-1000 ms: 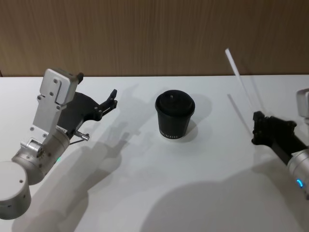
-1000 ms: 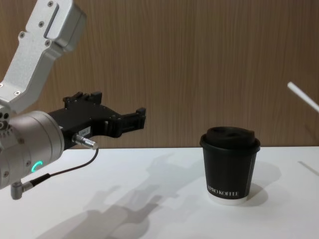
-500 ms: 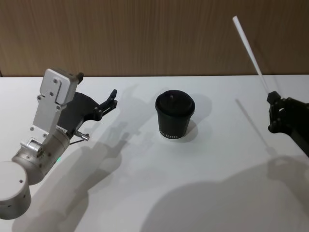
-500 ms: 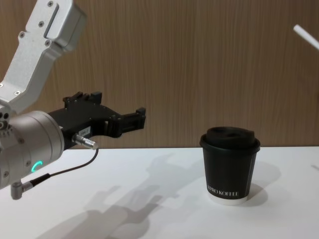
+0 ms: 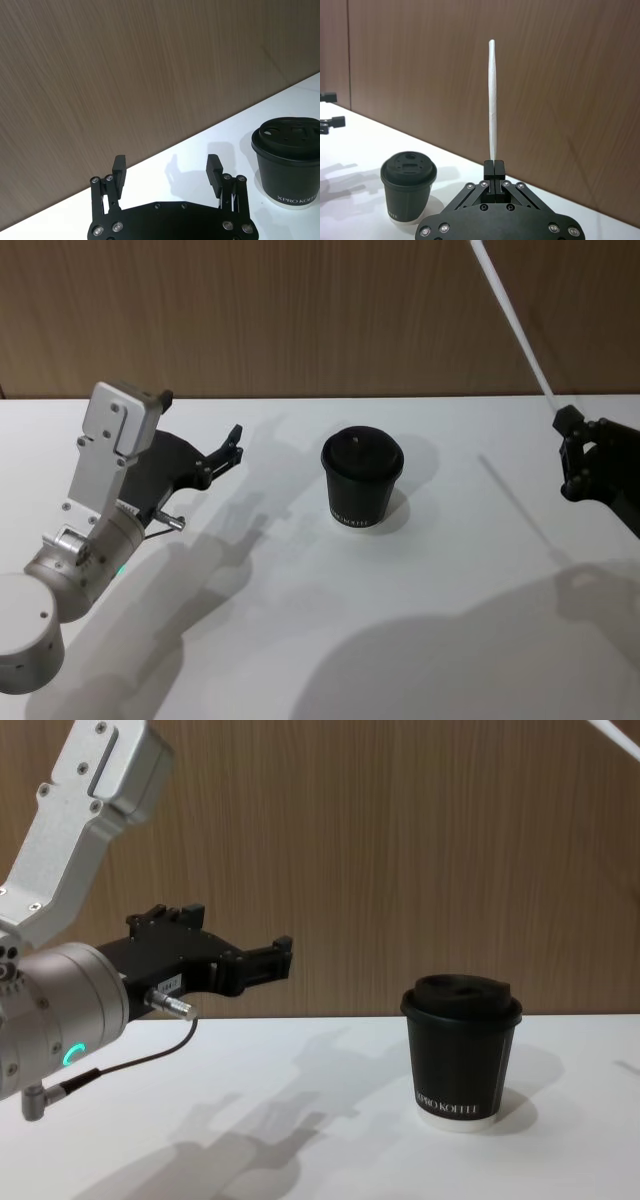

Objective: Pick up the straw with one hand, pass it to the other hand, and insert it into the cup.

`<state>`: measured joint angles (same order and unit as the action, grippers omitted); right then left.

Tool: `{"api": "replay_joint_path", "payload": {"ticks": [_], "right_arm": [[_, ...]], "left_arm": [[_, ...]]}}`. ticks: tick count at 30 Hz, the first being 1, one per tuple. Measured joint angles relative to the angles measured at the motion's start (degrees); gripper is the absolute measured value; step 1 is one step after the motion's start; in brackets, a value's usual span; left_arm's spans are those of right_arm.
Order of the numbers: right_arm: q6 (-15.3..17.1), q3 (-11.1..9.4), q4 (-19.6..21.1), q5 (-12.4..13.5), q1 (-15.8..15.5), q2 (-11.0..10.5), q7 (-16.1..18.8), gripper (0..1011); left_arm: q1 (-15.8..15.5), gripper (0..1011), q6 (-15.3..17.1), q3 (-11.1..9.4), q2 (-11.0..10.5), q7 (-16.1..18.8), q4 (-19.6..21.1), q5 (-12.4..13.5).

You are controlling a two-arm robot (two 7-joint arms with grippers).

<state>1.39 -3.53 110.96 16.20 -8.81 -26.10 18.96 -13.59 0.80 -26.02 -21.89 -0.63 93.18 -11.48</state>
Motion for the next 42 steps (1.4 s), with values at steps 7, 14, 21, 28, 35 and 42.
{"api": "replay_joint_path", "payload": {"ticks": [7,14,21,28,35,42], "right_arm": [[-1.7,0.6,-0.8,1.1,1.4,-0.7,1.8,4],[-2.9,1.2,-1.5,1.8,2.7,-1.3,2.9,4],[-3.9,1.3,-1.7,2.7,3.5,-1.9,3.8,4],[-5.0,1.1,-1.5,3.8,3.6,-2.5,4.7,4],[-6.4,0.6,-1.3,5.1,3.5,-3.3,6.0,4],[-7.6,0.5,-1.4,6.7,3.9,-4.4,8.1,4]], "left_arm": [[0.0,1003,0.0,0.0,0.0,0.0,0.0,0.0],[0.0,1003,0.0,0.0,0.0,0.0,0.0,0.0],[0.0,1003,0.0,0.0,0.0,0.0,0.0,0.0],[0.0,1002,0.0,0.0,0.0,0.0,0.0,0.0],[0.0,1003,0.0,0.0,0.0,0.0,0.0,0.0],[0.0,1003,0.0,0.0,0.0,0.0,0.0,0.0]]}}
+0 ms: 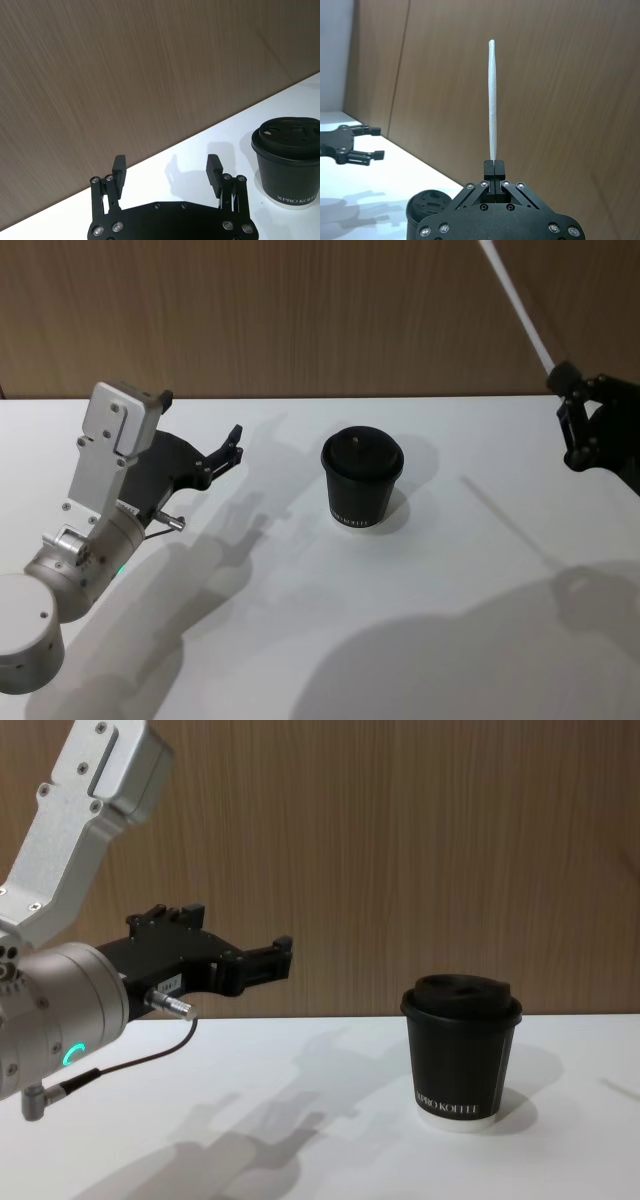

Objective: Pick up the straw with one hand, pass it to the other hand, and insert it into the cup.

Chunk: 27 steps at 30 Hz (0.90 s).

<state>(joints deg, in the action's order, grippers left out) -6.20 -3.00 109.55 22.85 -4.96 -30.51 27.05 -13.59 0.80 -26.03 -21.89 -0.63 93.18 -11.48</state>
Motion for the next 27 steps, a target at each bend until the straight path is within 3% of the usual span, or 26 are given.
{"api": "replay_joint_path", "payload": {"ticks": [12,27], "right_arm": [[-0.8,2.9,-2.1,2.6,3.3,-2.0,5.3,4],[-0.5,6.9,-4.6,3.7,7.7,-2.7,8.3,4]], "left_arm": [[0.0,1003,0.0,0.0,0.0,0.0,0.0,0.0],[0.0,1003,0.0,0.0,0.0,0.0,0.0,0.0]]}}
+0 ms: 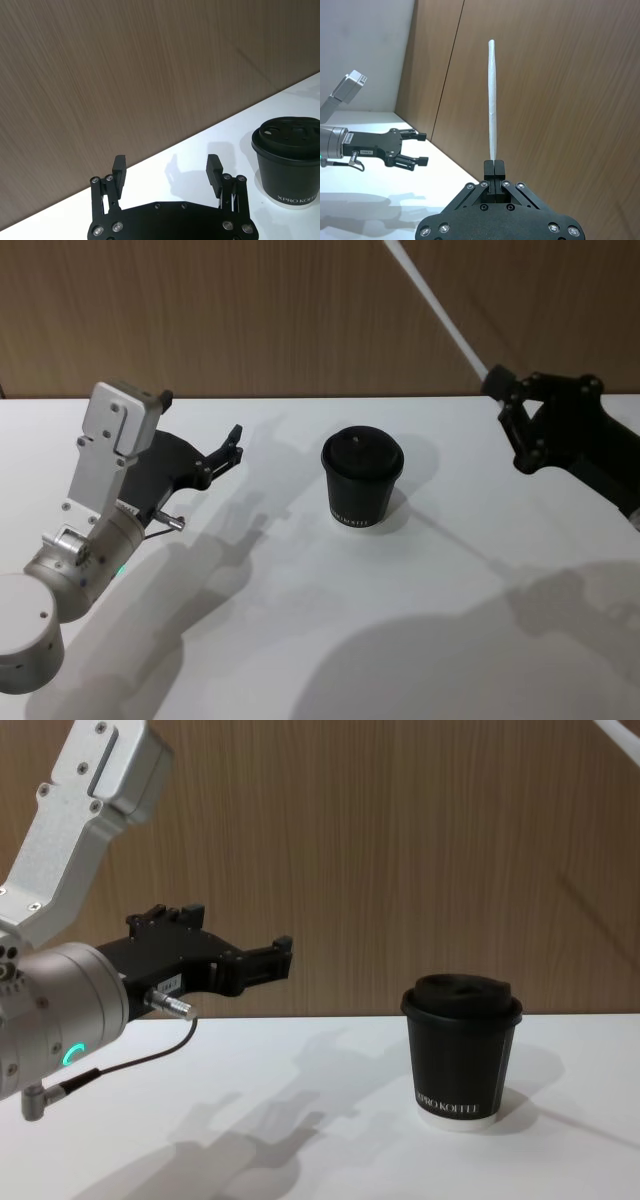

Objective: Pick up the straw with one hand, pass it to the other hand, and insert it into the cup.

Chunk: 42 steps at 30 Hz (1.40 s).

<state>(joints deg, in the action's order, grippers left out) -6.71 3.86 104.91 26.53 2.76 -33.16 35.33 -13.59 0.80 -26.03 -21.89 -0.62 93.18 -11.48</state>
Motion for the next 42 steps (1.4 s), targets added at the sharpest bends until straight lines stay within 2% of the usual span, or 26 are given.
{"api": "replay_joint_path", "payload": {"ticks": [18,22,29,31,32,38,39,40,42], "right_arm": [[0.0,1.6,-1.0,0.4,1.7,-0.1,0.8,4],[0.0,1.8,-1.1,0.4,1.8,-0.1,0.8,4],[0.0,1.9,-1.2,0.4,2.0,-0.2,0.9,4],[0.0,2.0,-1.2,0.4,2.1,-0.2,0.9,4],[0.0,2.0,-1.2,0.4,2.1,-0.2,0.9,4],[0.0,2.0,-1.2,0.4,2.1,-0.2,0.9,4],[0.0,2.0,-1.2,0.4,2.1,-0.2,0.9,4],[0.0,2.1,-1.2,0.4,2.2,-0.2,0.9,4],[0.0,2.1,-1.2,0.4,2.2,-0.2,1.0,4]], "left_arm": [[0.0,1003,0.0,0.0,0.0,-0.1,0.0,0.0],[0.0,1003,0.0,0.2,-0.1,-1.0,0.2,-0.6],[0.1,1002,0.1,1.0,-0.6,-4.5,1.3,-3.6],[0.3,1003,0.3,1.7,-0.9,-6.6,2.1,-5.7],[0.3,1003,0.3,1.7,-0.9,-6.6,2.1,-5.7],[0.7,1003,1.4,3.6,-1.5,-11.4,4.0,-11.3],[0.7,1003,1.4,3.6,-1.5,-11.4,4.0,-11.3],[0.7,1003,1.7,4.1,-1.6,-12.7,4.5,-12.9],[0.8,1003,2.1,4.6,-1.8,-13.9,4.9,-14.5]]}}
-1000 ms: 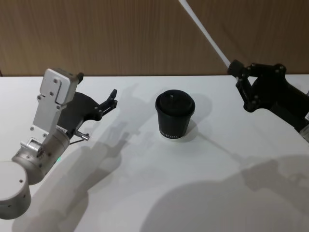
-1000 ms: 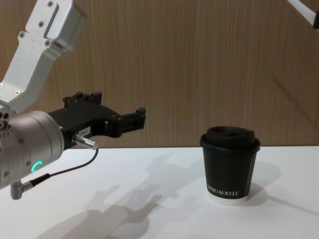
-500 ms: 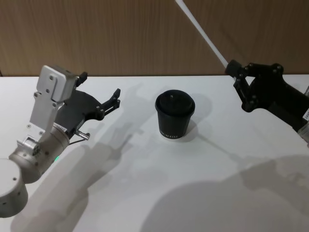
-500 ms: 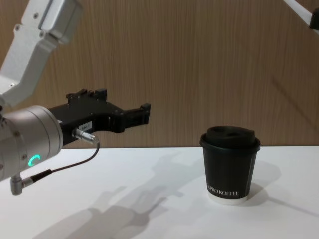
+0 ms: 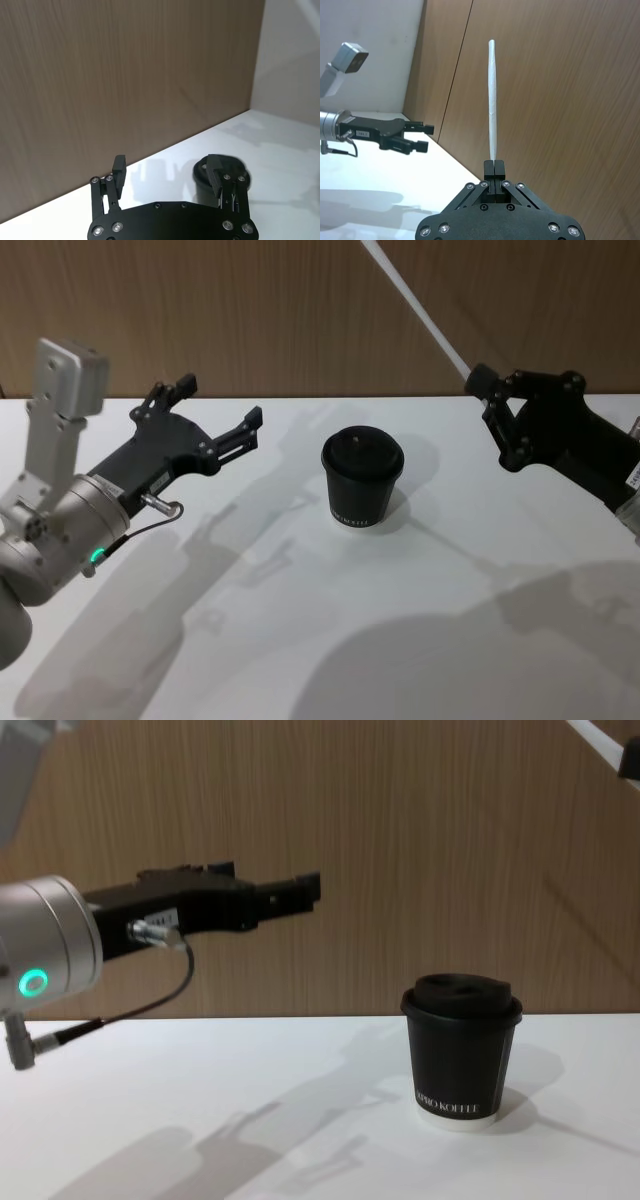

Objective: Pick up the straw with one hand, pass it to the other hand, and insert it into the cup.

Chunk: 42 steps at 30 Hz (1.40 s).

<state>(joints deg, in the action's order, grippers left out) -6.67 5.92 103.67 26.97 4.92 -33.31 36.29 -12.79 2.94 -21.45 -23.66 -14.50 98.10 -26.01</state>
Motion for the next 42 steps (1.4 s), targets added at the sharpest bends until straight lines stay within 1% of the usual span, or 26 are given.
{"api": "replay_joint_path", "payload": {"ticks": [1,3,5,7,9,11,13,14,16,17,20,21,24,25,28,29,32,35,36,37,42], "right_arm": [[0.0,0.0,0.0,0.0,0.0,0.0,0.0,4],[0.0,0.0,0.0,0.0,0.0,0.0,0.0,4],[0.0,0.0,0.0,0.0,0.0,0.0,0.0,4],[0.0,0.0,0.0,0.0,0.0,0.0,0.0,4],[0.0,0.1,0.0,0.0,0.0,0.0,0.0,4],[0.0,0.1,0.0,0.0,0.1,0.0,0.0,4],[0.0,0.1,0.0,0.0,0.1,0.0,0.0,4],[0.0,0.1,0.0,0.0,0.1,0.0,0.0,4],[0.0,0.1,0.0,0.0,0.1,0.0,0.0,4],[0.0,0.1,0.0,0.0,0.1,0.0,0.0,4],[0.0,0.1,0.0,0.0,0.1,0.0,0.0,4],[0.0,0.1,0.0,0.0,0.1,0.0,0.0,4],[0.0,0.1,0.0,0.0,0.1,0.0,0.0,4],[0.0,0.1,0.0,0.0,0.1,0.0,0.0,4],[0.0,0.1,0.0,0.0,0.1,0.0,0.0,4],[0.0,0.1,0.0,0.0,0.1,0.0,0.0,4],[0.0,0.1,0.0,0.0,0.1,0.0,0.0,4],[0.0,0.1,0.0,0.0,0.1,0.0,0.0,4],[0.0,0.1,0.0,0.0,0.1,0.0,0.0,4],[0.0,0.1,0.0,0.0,0.1,0.0,0.0,4],[0.0,0.1,0.0,0.0,0.1,0.0,0.0,4]], "left_arm": [[0.0,1003,0.1,0.2,-0.1,-0.3,0.2,-0.5],[0.1,1003,1.0,1.3,-0.3,-2.6,1.0,-3.7],[0.1,1003,1.6,1.8,-0.5,-3.9,1.4,-5.6],[0.1,1003,2.4,2.5,-0.6,-5.6,1.9,-8.2],[0.1,1003,2.9,2.9,-0.7,-6.4,2.2,-9.6],[0.0,1003,3.8,3.6,-0.8,-8.2,2.6,-12.2],[-0.1,1003,4.4,4.0,-0.8,-9.2,2.8,-13.8],[-0.3,1003,5.1,4.4,-0.8,-10.3,3.0,-15.6],[-0.5,1003,5.8,4.8,-0.8,-11.3,3.2,-17.4],[-0.7,1003,6.4,5.1,-0.8,-12.4,3.3,-19.0],[-1.0,1002,7.3,5.5,-0.8,-13.7,3.4,-21.2],[-1.3,1003,8.1,5.8,-0.7,-14.8,3.5,-22.9],[-1.9,1003,9.4,6.1,-0.5,-16.4,3.6,-25.8],[-2.3,1003,10.2,6.2,-0.3,-17.2,3.6,-27.4],[-2.8,1003,11.1,6.3,0.0,-18.2,3.6,-29.2],[-3.3,1003,11.9,6.4,0.2,-18.9,3.5,-30.7],[-3.9,1003,13.2,6.4,0.6,-19.9,3.3,-32.8],[-5.2,1003,14.9,6.0,1.4,-21.2,2.7,-35.6],[-5.2,1003,14.9,6.0,1.4,-21.2,2.7,-35.6],[-6.1,1003,16.1,5.6,2.0,-21.9,2.3,-37.2],[-8.0,1003,17.8,4.3,3.3,-22.7,1.1,-39.4]]}}
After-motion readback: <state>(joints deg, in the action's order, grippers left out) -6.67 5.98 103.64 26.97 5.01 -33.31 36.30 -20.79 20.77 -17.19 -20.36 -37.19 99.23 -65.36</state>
